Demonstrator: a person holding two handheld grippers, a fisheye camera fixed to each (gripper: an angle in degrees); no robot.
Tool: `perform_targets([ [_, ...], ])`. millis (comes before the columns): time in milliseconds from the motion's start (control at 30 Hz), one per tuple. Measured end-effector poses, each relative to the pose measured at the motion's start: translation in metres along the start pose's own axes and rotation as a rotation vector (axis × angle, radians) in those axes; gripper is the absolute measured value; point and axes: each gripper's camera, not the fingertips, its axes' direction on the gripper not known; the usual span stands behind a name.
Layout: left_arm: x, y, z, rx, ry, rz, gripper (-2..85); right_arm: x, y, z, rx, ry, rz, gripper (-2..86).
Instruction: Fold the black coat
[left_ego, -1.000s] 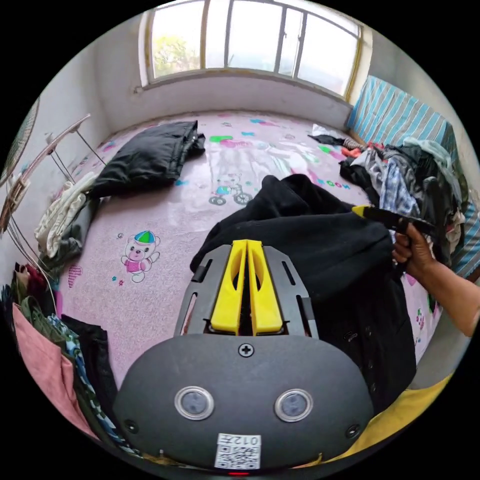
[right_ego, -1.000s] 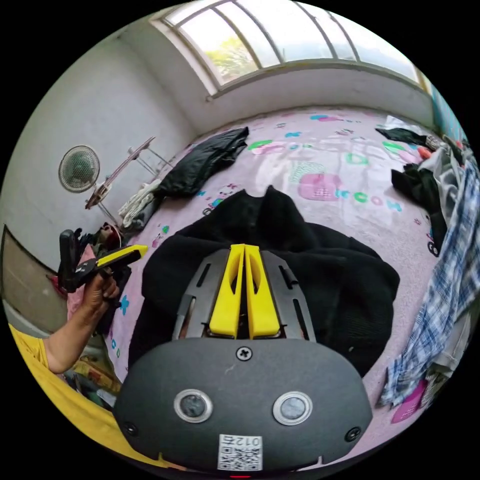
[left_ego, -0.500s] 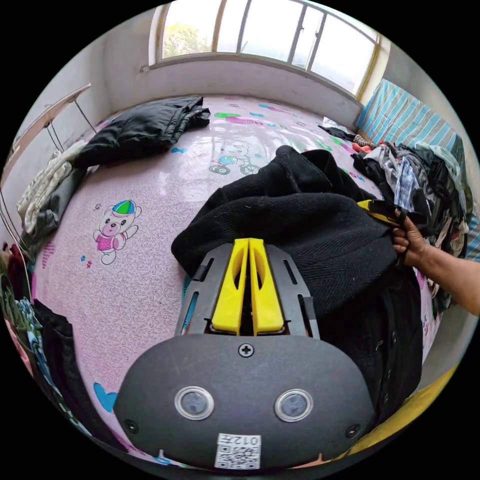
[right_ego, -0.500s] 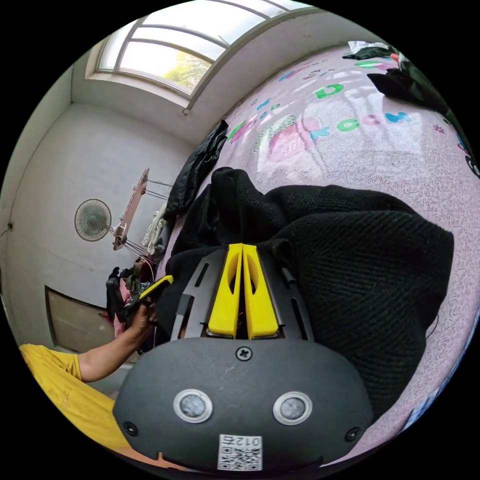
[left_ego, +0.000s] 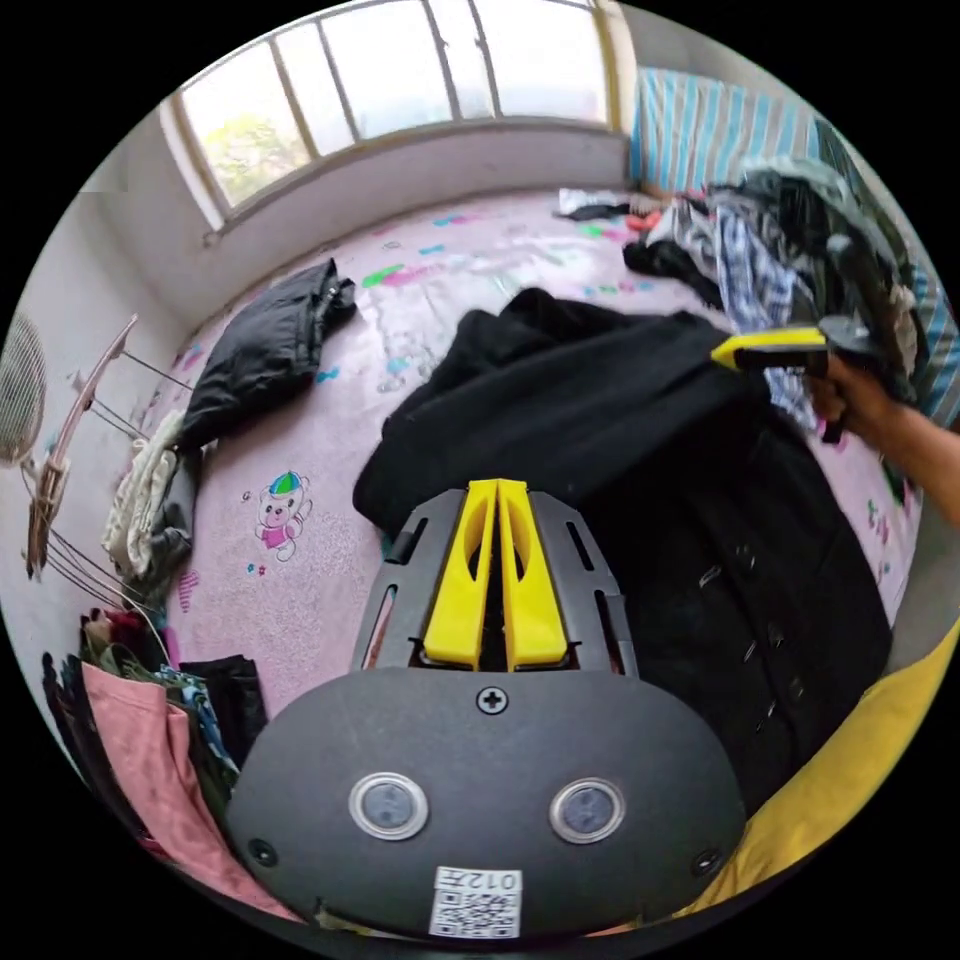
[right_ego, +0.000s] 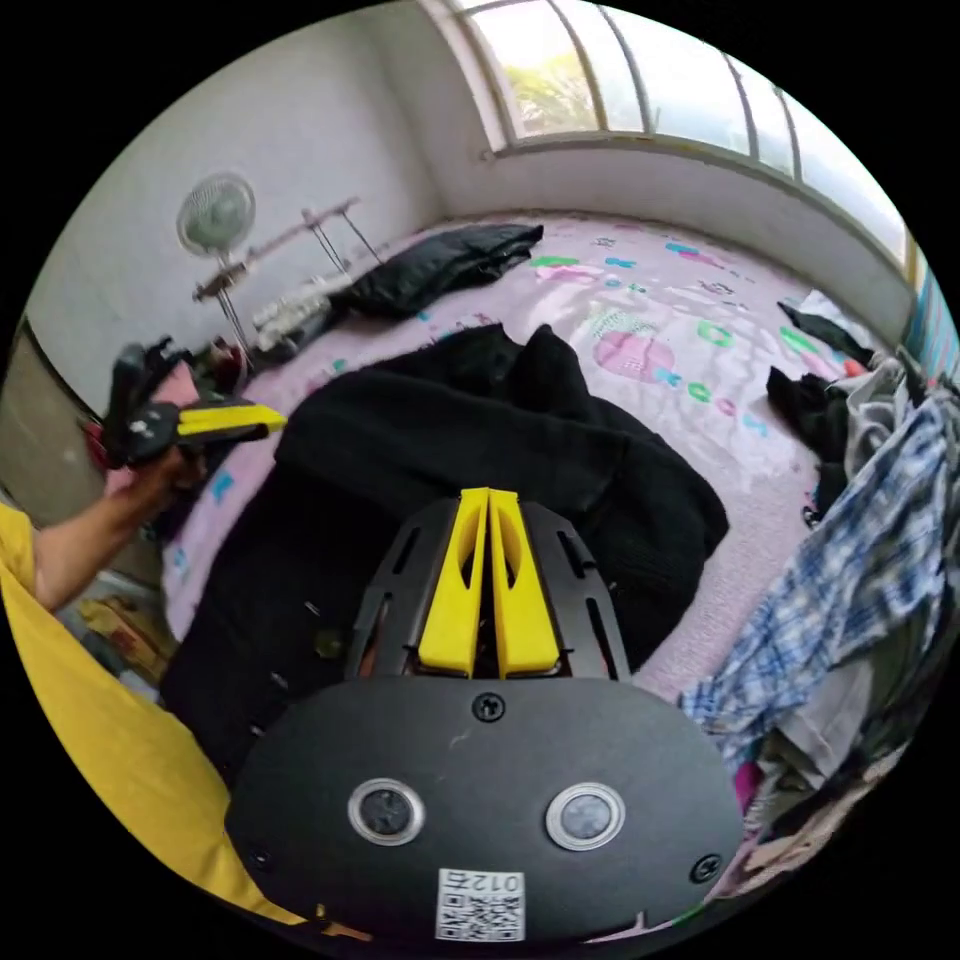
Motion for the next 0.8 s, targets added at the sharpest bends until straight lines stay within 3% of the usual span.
perform_targets([
  [33, 0.009, 0.002, 0.014, -0.064, -0.009, 0.037, -0.2, -0.004, 0.004, 0.013, -0.070, 0.111, -0.019, 0.2],
  [100, 0.016, 0.006, 0.036, -0.168, -0.046, 0.080, -0.1, -0.009, 0.010, 0.029, -0.126, 0.123, -0.060, 0.1],
  [233, 0.019, 0.009, 0.050, -0.158, -0.072, 0.118, -0.1, -0.011, 0.017, 0.040, -0.144, 0.117, -0.005, 0.1],
  [367, -0.002, 0.002, 0.033, -0.152, 0.028, -0.028, 0.2, 0.000, 0.023, 0.022, -0.139, 0.022, 0.094, 0.1],
  [433, -0.013, 0.009, 0.008, -0.086, -0.023, -0.097, 0.4, 0.001, 0.036, -0.009, -0.059, -0.015, 0.103, 0.2],
  [633, -0.025, 0.040, 0.000, -0.134, 0.152, -0.213, 3.2, -0.015, 0.093, -0.041, 0.005, 0.055, 0.107, 0.3],
  [800, -0.004, 0.026, 0.026, -0.240, -0.045, -0.228, 8.7, -0.034, 0.110, -0.044, 0.007, 0.049, 0.119, 0.1],
])
